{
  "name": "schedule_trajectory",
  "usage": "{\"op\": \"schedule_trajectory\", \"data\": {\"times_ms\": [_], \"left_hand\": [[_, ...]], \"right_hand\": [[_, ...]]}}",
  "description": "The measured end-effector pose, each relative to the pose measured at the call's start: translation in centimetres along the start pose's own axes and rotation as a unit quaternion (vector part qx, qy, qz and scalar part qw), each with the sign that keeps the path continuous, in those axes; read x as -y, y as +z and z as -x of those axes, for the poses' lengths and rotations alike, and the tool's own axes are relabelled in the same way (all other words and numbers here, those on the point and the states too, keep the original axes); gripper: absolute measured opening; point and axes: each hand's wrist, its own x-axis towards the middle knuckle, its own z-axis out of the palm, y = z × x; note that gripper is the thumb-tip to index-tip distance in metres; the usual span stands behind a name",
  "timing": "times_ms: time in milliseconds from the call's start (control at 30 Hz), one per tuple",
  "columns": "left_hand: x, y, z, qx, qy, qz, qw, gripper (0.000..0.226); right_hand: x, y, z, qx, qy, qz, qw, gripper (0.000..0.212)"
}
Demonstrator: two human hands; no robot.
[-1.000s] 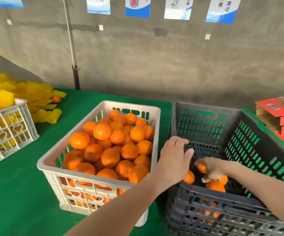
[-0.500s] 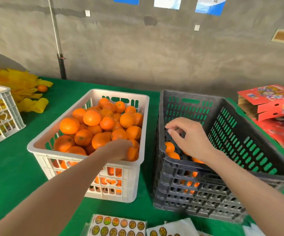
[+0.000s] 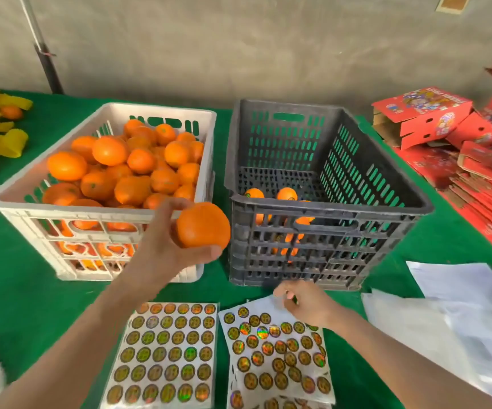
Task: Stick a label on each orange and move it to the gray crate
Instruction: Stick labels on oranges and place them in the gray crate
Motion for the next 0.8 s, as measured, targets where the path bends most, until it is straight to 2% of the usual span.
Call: {"op": "schedule_trajectory", "data": {"times_ms": [100,200,267,333,433,600,700,767,800], "left_hand": [[3.7,3.5,1.5,0.066,-0.116,0.015,0.991,0.070],[7.2,6.1,1.7,0.066,-0.236,0.037,0.969,0.060],[8.8,6.9,1.9,0.054,-0.287,0.074,0.954,0.060],[9.6,7.1,2.0,0.054,-0.305,0.086,0.947,0.066],[10.2,7.1,2.1,0.069,-0.300,0.088,0.947,0.056],[10.7,7.8,1.2,0.147,-0.301,0.155,0.929,0.079],[11.0,8.7,0.8,0.146,-0.320,0.221,0.909,0.064],[11.3,8.9,0.5,0.148,-0.334,0.274,0.890,0.058],[11.3,8.9,0.4,0.149,-0.335,0.291,0.884,0.062]], "right_hand": [[0.2,2.0,-1.3,0.035,-0.028,0.058,0.997,0.041],[1.2,2.9,-2.5,0.045,-0.033,0.113,0.992,0.046],[1.5,3.2,-2.9,0.031,-0.009,0.111,0.993,0.048],[1.5,3.2,-2.7,0.006,0.008,0.073,0.997,0.047],[1.3,2.7,-1.9,-0.035,-0.016,0.030,0.999,0.038],[1.4,1.0,-0.5,-0.111,-0.034,-0.006,0.993,0.021],[1.8,1.2,0.2,-0.147,-0.038,-0.033,0.988,0.008],[2.5,2.1,0.6,-0.163,-0.034,-0.069,0.984,0.010],[2.7,2.6,0.7,-0.167,-0.026,-0.082,0.982,0.013]]}}
